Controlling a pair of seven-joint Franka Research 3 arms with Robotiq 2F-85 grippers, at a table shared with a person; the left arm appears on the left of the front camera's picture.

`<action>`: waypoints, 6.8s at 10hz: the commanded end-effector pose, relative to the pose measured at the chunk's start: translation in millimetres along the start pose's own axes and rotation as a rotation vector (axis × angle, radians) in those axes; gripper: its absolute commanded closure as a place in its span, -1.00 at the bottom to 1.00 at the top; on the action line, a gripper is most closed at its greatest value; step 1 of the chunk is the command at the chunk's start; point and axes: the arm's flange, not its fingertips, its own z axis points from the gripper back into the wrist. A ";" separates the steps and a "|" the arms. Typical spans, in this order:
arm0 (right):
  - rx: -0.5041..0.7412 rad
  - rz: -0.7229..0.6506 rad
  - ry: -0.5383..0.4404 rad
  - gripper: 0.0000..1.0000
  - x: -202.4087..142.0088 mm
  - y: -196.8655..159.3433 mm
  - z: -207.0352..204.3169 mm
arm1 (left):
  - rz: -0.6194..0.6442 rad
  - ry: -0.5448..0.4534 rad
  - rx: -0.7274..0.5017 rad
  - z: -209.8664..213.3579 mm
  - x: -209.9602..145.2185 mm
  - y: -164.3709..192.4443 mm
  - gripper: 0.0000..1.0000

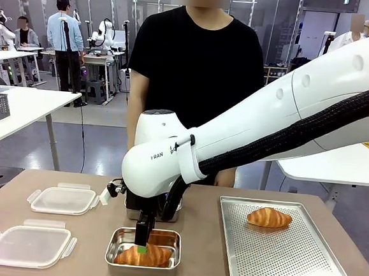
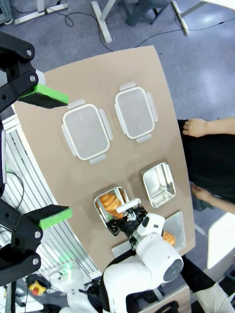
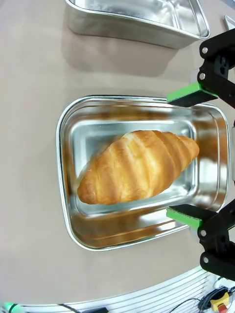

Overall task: Place the bread into the airtight container.
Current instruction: Pick up a Butter Roll and place it into an empty Airtight Container.

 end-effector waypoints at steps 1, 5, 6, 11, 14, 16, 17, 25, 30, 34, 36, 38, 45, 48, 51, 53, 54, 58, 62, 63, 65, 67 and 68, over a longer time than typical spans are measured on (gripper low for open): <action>-0.002 0.003 -0.001 -1.00 1.2 1.5 0.9 | -0.011 0.001 0.002 1.9 1.3 -0.1 -1.00; -0.017 -0.133 -0.088 -1.00 -45.5 4.9 101.6 | -0.011 0.001 0.002 1.9 1.3 -0.1 -1.00; -0.043 -0.181 -0.109 -1.00 -66.4 5.4 136.8 | -0.011 0.001 0.002 1.9 1.3 -0.1 -1.00; -0.181 -0.485 -0.240 -1.00 -224.7 45.3 309.4 | -0.011 0.001 0.002 1.9 1.3 -0.1 -1.00; -0.315 -0.770 -0.359 -1.00 -308.5 115.5 363.6 | -0.011 0.001 0.002 1.9 1.3 -0.1 -1.00; -0.315 -0.882 -0.452 -1.00 -344.8 143.8 381.9 | -0.011 0.001 0.002 1.9 1.3 -0.1 -1.00; -0.284 -0.926 -0.428 -1.00 -353.7 133.0 375.8 | -0.011 0.001 0.002 1.9 1.3 -0.1 -1.00; -0.060 -0.519 -0.437 -1.00 -273.5 -16.3 250.6 | -0.011 0.001 0.002 1.9 1.3 -0.1 -1.00; -0.226 -0.899 -0.776 -1.00 -493.0 117.0 292.2 | -0.011 0.001 0.002 1.9 1.3 -0.1 -1.00; 0.014 -1.097 -1.188 -1.00 -621.6 141.2 160.3 | -0.011 0.001 0.002 1.9 1.3 -0.1 -1.00; 0.018 -1.156 -1.253 -1.00 -632.3 141.1 131.7 | -0.011 0.001 0.002 1.9 1.3 -0.1 -1.00; 0.029 -1.131 -1.203 -1.00 -651.4 154.9 165.0 | -0.011 0.001 0.002 1.9 1.3 -0.1 -1.00; 0.029 -1.131 -1.203 -1.00 -651.4 154.9 165.0 | -0.011 0.001 0.002 1.9 1.3 -0.1 -1.00; 0.029 -1.131 -1.203 -1.00 -651.4 154.9 165.0 | -0.011 0.001 0.002 1.9 1.3 -0.1 -1.00; 0.029 -1.131 -1.203 -1.00 -651.4 154.9 165.0 | -0.011 0.001 0.002 1.9 1.3 -0.1 -1.00; 0.029 -1.131 -1.203 -1.00 -651.4 154.9 165.0 | -0.011 0.001 0.002 1.9 1.3 -0.1 -1.00; 0.029 -1.131 -1.203 -1.00 -651.4 154.9 165.0 | -0.011 0.001 0.002 1.9 1.3 -0.1 -1.00; 0.029 -1.131 -1.203 -1.00 -651.4 154.9 165.0 | -0.011 0.001 0.002 1.9 1.3 -0.1 -1.00; 0.029 -1.131 -1.203 -1.00 -651.4 154.9 165.0 | -0.011 0.001 0.002 1.9 1.3 -0.1 -1.00; 0.029 -1.131 -1.203 -1.00 -651.4 154.9 165.0 | -0.011 0.001 0.002 1.9 1.3 -0.1 -1.00; 0.036 -1.153 -1.189 -1.00 -650.8 155.5 163.4 | -0.011 0.001 0.002 1.9 1.3 -0.1 -1.00; -0.109 -0.999 -0.997 -1.00 -638.3 138.3 203.6 | -0.011 0.001 0.002 1.9 1.3 -0.1 -1.00; -0.158 -0.873 -0.838 -1.00 -620.6 122.3 225.6 | -0.011 0.001 0.002 1.9 1.3 -0.1 -1.00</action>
